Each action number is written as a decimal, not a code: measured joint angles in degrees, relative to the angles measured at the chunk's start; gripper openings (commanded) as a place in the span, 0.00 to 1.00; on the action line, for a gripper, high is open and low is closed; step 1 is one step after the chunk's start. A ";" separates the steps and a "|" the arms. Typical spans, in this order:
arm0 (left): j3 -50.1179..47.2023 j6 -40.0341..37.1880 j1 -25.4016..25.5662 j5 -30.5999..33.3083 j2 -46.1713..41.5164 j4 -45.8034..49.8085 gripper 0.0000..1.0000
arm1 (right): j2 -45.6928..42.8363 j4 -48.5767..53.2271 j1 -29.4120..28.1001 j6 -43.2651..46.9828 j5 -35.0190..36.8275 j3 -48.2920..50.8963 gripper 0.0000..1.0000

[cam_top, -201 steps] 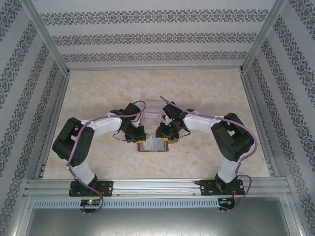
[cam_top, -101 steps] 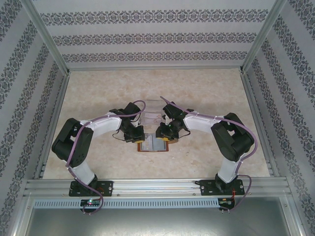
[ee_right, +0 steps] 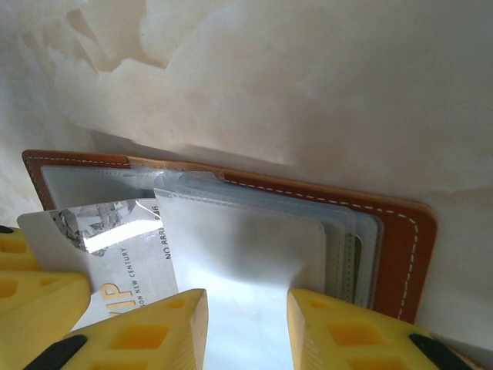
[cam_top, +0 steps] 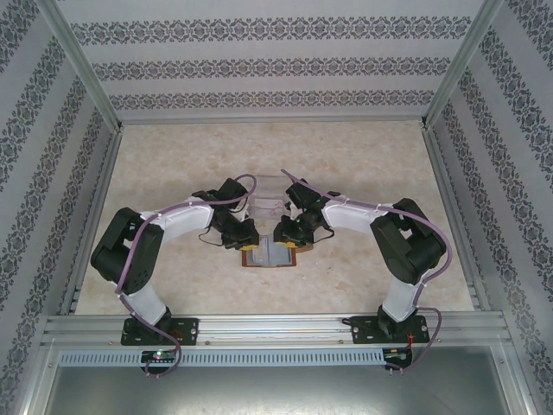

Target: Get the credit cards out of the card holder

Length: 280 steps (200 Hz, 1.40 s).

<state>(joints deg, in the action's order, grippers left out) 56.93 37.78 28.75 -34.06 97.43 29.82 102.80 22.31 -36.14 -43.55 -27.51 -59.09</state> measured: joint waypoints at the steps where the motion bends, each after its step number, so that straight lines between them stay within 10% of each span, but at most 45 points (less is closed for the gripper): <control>1: 0.00 0.00 0.00 -0.04 0.00 -0.04 0.15 | 0.00 0.00 0.00 0.00 0.00 0.00 0.35; 197: 1.66 -2.14 0.00 3.32 -1.07 1.62 0.02 | -1.81 1.73 0.04 0.02 0.07 0.00 0.35; 280: 10.62 -16.41 0.00 6.25 -1.07 10.03 0.00 | -4.92 3.17 2.54 0.74 0.50 0.02 0.35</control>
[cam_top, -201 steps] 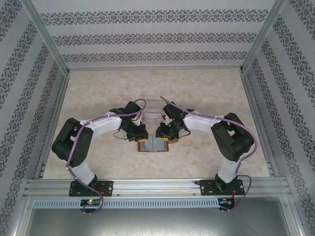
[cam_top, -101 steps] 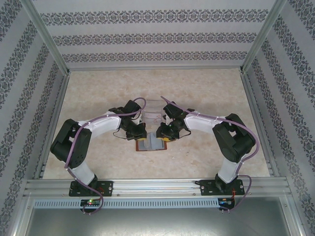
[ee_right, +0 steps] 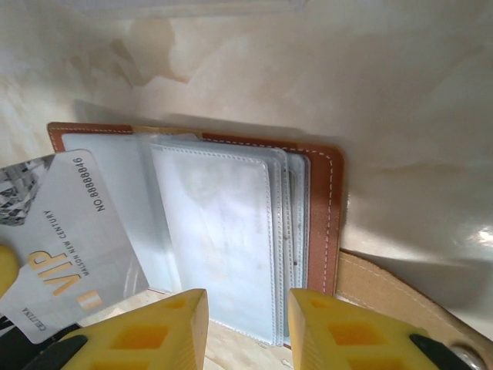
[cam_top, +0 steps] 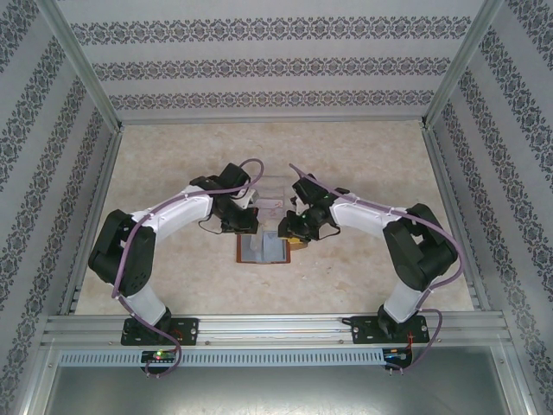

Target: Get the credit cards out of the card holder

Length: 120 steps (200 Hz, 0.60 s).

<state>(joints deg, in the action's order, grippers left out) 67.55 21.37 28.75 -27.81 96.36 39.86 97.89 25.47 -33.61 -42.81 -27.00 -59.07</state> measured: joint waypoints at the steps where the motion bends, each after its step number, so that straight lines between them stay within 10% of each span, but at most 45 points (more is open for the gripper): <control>1: 0.09 -0.15 0.00 0.00 0.00 0.09 0.00 | -0.04 0.00 0.04 0.00 0.00 0.00 0.35; 120: 20.44 -38.64 0.00 2.69 3.69 13.38 0.00 | -4.81 3.10 4.76 2.99 1.14 0.48 0.35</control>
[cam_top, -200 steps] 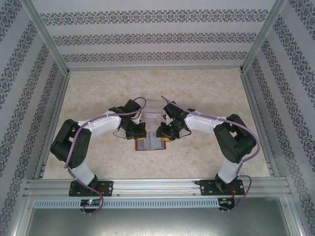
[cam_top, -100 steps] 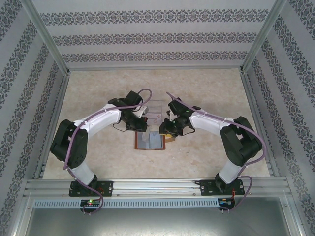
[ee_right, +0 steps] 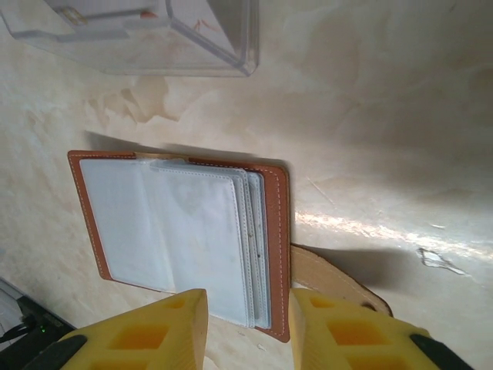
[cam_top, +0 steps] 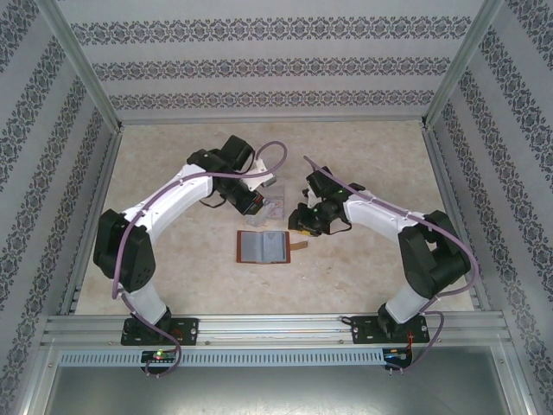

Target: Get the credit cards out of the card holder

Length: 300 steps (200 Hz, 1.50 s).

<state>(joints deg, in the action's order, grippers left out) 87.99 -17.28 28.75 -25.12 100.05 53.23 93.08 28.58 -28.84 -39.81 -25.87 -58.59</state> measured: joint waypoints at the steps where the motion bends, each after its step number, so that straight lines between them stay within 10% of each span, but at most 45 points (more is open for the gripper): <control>1: 0.22 -0.24 0.00 0.00 0.13 0.07 0.00 | -0.04 0.02 0.02 0.02 0.00 0.00 0.35; 141: 29.66 -33.68 0.00 14.93 21.90 10.67 0.00 | -4.13 2.97 2.49 1.25 1.20 1.07 0.35; 300: 46.69 -41.99 0.92 16.13 38.53 23.82 0.00 | -4.76 3.39 4.37 1.25 1.42 4.28 0.35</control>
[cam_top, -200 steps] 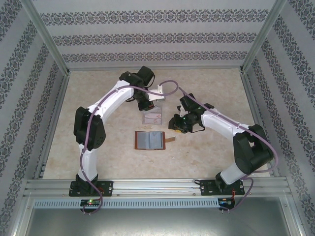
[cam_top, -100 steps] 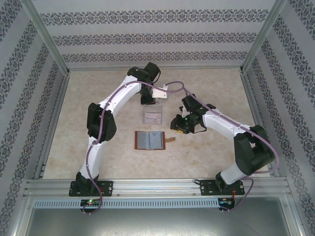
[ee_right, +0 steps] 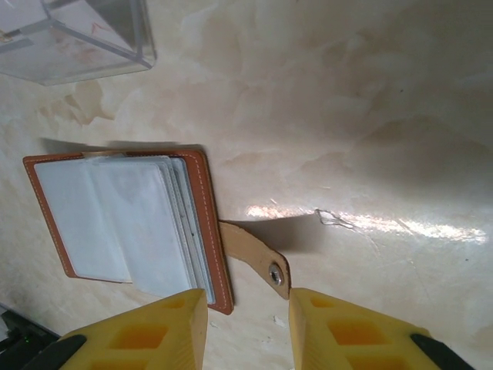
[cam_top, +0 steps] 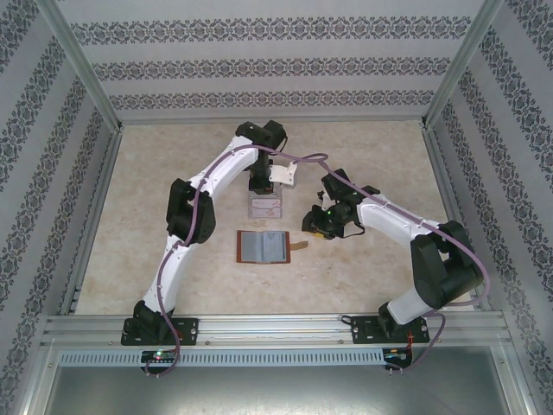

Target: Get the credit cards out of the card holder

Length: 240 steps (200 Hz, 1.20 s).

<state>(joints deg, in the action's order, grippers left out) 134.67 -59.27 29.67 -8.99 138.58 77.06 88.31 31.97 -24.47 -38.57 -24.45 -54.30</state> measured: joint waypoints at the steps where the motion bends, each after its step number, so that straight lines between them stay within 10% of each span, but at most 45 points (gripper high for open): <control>1: 0.00 0.00 0.02 0.00 0.02 0.02 0.00 | 0.00 0.00 0.00 0.00 0.00 0.02 0.35; 72: 0.68 -0.13 0.37 3.23 0.57 0.46 0.24 | -0.11 -0.02 0.00 0.00 0.00 0.11 0.35; 240: 1.14 2.97 0.33 9.60 0.57 -7.37 0.16 | -0.11 -0.09 0.00 0.00 0.00 0.15 0.35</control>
<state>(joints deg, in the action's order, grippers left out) 135.81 -56.29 30.00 0.60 139.15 69.69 88.20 31.88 -24.47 -38.57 -24.45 -54.15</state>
